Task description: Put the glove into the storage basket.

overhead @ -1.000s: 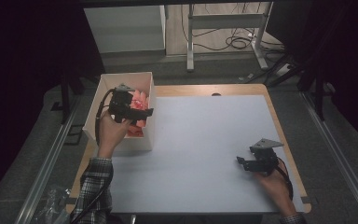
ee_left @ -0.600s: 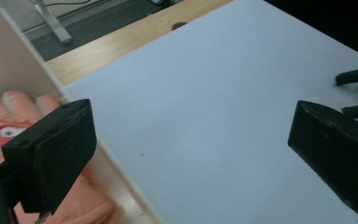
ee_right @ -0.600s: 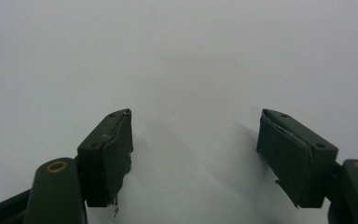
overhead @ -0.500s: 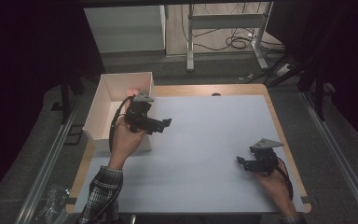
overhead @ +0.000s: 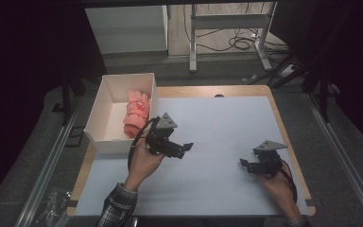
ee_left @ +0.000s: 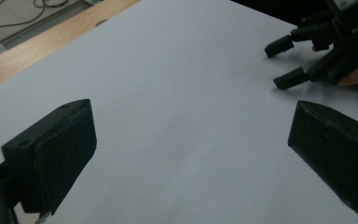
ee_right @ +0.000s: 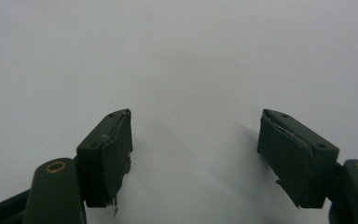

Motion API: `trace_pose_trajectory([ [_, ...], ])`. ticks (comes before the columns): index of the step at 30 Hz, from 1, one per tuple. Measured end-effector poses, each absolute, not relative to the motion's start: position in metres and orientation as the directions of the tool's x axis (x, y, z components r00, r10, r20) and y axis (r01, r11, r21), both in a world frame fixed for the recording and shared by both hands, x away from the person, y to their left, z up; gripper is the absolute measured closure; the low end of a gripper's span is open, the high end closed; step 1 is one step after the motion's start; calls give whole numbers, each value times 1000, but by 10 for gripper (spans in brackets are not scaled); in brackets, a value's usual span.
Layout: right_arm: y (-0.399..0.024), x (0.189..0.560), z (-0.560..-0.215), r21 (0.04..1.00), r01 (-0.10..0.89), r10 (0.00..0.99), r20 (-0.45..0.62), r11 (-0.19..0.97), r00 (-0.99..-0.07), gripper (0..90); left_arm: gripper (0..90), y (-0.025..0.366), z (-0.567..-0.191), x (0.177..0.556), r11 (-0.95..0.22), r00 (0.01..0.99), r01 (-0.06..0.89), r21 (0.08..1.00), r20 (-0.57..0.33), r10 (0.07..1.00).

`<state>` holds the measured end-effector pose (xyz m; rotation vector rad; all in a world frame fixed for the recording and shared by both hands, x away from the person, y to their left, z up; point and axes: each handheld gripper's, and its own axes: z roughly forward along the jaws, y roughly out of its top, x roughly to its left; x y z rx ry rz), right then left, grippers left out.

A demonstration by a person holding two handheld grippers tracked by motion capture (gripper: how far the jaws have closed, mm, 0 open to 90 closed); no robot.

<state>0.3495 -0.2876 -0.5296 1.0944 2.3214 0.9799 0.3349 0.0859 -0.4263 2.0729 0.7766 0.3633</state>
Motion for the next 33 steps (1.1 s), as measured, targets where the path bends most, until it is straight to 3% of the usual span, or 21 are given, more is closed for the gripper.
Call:
trace_pose_trajectory([
  [22, -288, 349, -530, 733, 511, 785, -52, 450, -617, 263, 12, 84, -518, 322, -472, 767, 462, 751, -70, 638],
  [33, -288, 349, -530, 733, 510, 785, -52, 450, -617, 261, 0, 82, -547, 324, -536, 758, 492, 686, -35, 651],
])
